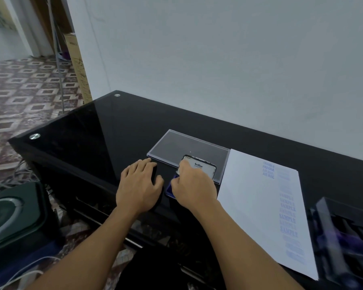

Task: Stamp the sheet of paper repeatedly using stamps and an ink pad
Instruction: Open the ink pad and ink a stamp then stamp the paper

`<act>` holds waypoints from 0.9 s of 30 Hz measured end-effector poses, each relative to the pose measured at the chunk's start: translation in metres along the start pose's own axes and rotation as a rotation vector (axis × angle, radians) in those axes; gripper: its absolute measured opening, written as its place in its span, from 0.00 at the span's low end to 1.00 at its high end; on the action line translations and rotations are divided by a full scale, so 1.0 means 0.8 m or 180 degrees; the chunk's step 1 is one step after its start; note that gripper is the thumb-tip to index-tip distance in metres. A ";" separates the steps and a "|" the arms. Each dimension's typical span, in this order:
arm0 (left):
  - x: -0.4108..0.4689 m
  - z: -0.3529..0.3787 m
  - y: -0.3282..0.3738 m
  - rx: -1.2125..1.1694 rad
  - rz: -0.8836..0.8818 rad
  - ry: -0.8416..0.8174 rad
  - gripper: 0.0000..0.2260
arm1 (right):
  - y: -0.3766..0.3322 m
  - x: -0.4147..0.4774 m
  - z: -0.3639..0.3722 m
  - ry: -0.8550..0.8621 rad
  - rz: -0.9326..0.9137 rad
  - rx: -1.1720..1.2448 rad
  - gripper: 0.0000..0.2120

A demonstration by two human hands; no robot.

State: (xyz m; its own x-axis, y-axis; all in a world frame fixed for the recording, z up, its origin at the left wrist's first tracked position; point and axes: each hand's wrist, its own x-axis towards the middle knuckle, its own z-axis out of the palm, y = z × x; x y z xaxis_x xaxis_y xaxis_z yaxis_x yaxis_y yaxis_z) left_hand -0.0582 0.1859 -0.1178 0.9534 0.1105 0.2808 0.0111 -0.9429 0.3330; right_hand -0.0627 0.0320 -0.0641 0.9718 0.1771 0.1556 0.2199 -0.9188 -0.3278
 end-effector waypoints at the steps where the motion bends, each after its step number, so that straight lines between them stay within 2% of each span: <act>1: 0.000 0.000 0.000 0.0009 -0.0004 -0.0013 0.21 | 0.000 0.000 0.000 0.0002 -0.0009 -0.0007 0.05; 10: 0.004 -0.003 -0.001 -0.0191 -0.0079 -0.0136 0.21 | 0.005 0.001 -0.009 -0.0176 -0.0082 0.0189 0.06; 14: 0.013 -0.023 0.018 -0.1216 -0.0438 0.0067 0.14 | 0.027 -0.010 -0.026 0.0047 0.0020 0.0530 0.05; 16: 0.016 -0.032 0.036 -0.1482 -0.0459 0.0117 0.15 | 0.048 -0.017 -0.040 0.0178 0.0201 0.0699 0.06; 22: 0.017 -0.033 0.132 -0.1483 0.0646 -0.0107 0.15 | 0.139 -0.034 -0.077 0.0154 0.0971 0.0513 0.07; 27: 0.028 -0.001 0.205 -0.1527 0.0964 -0.0518 0.13 | 0.205 -0.046 -0.117 0.0091 0.1425 0.0438 0.09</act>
State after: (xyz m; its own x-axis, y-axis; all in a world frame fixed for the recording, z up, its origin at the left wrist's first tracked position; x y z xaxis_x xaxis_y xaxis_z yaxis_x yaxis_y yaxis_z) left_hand -0.0349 0.0337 -0.0562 0.9272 -0.2269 0.2979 -0.3704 -0.6730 0.6402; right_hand -0.0702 -0.1580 -0.0367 0.9713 -0.2377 -0.0043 -0.2094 -0.8469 -0.4887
